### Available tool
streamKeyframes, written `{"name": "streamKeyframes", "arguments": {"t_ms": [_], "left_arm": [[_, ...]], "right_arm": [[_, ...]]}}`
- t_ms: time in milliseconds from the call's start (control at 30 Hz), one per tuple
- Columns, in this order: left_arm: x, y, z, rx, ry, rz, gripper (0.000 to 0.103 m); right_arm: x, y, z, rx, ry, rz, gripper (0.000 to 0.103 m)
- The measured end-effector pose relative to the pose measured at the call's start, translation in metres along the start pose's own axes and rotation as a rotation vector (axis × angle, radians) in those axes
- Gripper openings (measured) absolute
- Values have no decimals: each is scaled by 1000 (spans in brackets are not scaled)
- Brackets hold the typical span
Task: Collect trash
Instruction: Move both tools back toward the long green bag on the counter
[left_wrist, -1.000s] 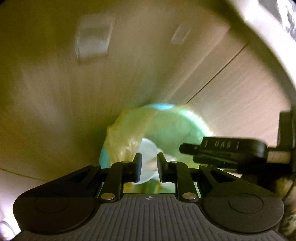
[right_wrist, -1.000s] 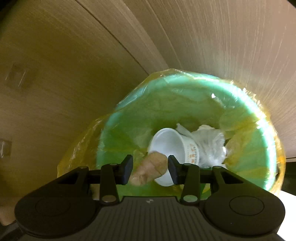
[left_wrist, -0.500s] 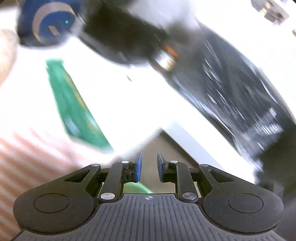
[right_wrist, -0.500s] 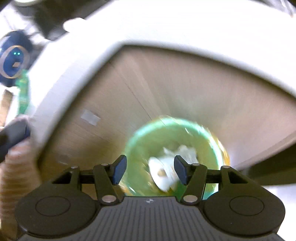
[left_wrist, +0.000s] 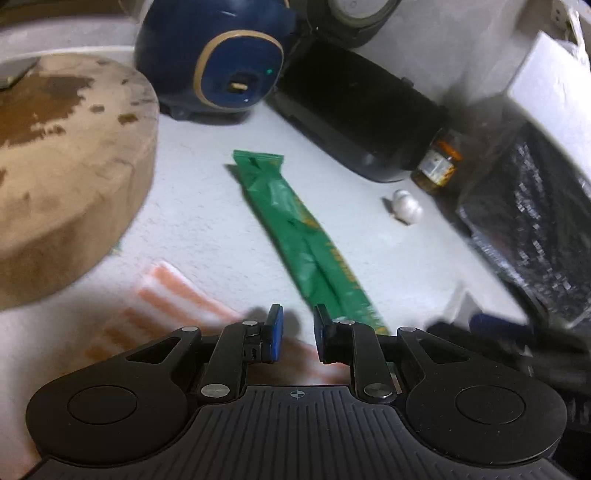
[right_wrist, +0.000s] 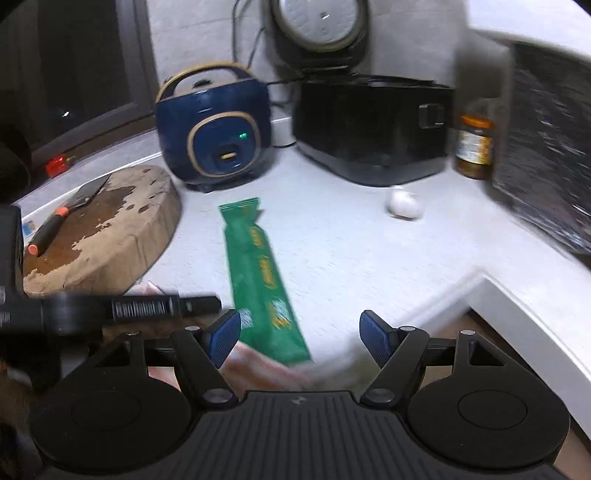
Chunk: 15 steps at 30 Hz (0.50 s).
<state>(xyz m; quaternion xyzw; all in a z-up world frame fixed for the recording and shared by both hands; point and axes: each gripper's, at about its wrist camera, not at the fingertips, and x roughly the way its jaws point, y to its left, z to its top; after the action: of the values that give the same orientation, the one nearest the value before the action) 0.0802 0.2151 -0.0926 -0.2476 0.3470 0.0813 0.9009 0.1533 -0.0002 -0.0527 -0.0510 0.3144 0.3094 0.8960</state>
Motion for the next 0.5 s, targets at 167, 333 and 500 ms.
{"name": "streamKeyframes", "arguments": {"t_ms": [167, 333, 500], "left_arm": [[2, 12, -1, -24, -32, 66, 21], [-1, 5, 1, -43, -67, 86, 21], [10, -13, 13, -95, 1, 16, 21]], "right_arm": [[49, 5, 15, -24, 41, 34, 69], [85, 2, 15, -40, 154, 109, 49], [91, 0, 13, -107, 196, 88, 23]]}}
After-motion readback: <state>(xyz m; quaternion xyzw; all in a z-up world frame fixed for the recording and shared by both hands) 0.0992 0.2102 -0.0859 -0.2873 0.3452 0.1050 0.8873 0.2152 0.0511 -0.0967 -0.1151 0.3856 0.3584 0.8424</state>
